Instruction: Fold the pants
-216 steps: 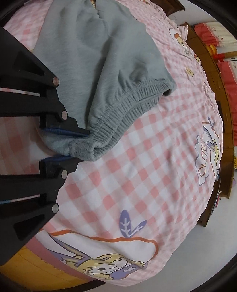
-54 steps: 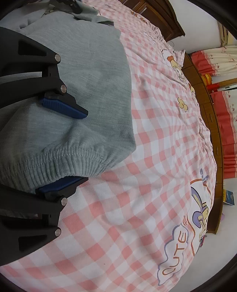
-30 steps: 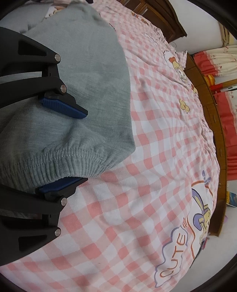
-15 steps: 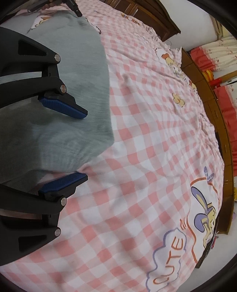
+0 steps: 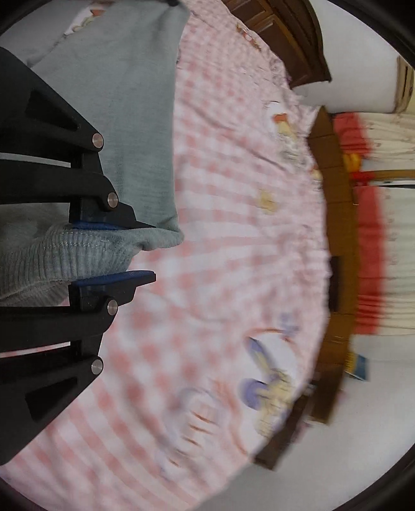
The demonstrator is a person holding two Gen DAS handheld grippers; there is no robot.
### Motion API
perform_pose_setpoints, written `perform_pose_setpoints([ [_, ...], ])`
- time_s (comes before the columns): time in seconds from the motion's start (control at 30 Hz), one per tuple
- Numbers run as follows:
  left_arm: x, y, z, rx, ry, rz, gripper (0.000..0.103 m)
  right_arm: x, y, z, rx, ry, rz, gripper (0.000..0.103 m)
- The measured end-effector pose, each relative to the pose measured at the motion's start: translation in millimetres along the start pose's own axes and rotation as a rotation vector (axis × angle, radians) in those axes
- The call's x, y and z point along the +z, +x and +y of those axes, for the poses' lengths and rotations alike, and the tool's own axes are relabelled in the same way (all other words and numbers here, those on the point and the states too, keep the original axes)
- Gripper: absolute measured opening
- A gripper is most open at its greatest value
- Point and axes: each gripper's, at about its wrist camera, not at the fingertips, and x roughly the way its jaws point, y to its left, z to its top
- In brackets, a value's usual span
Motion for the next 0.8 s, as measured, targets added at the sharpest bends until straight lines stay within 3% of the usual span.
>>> perform_pose_setpoints([
  [0.13,3.3,17.8,-18.5,0.071,0.069,-0.058,0.008,15.7,3.9,-4.1,-0.089,0.006,-0.069,0.021],
  [0.33,-12.2,80.5,-25.9,0.199,0.130,0.069,0.016,10.3,60.4,7.4,-0.208,-0.014,0.000,0.022],
  [0.4,-13.1,80.4,-11.8,0.178,0.087,0.083,0.019,-0.6,85.7,12.7,-0.257,-0.049,0.080,0.026],
  [0.47,-11.3,73.5,3.0,0.177,0.059,0.072,0.032,-10.0,103.5,15.5,-0.283,-0.083,0.148,0.030],
  [0.53,-7.6,65.4,20.1,0.189,0.022,0.062,0.042,-10.8,106.3,18.5,-0.304,-0.107,0.158,0.035],
  [0.73,-0.4,58.5,60.9,0.117,-0.076,0.132,0.044,2.6,79.3,9.8,-0.305,-0.075,0.135,0.037],
  [0.8,-3.7,64.5,65.0,0.049,-0.118,0.186,0.044,8.9,62.0,6.1,-0.296,-0.048,0.115,0.041],
])
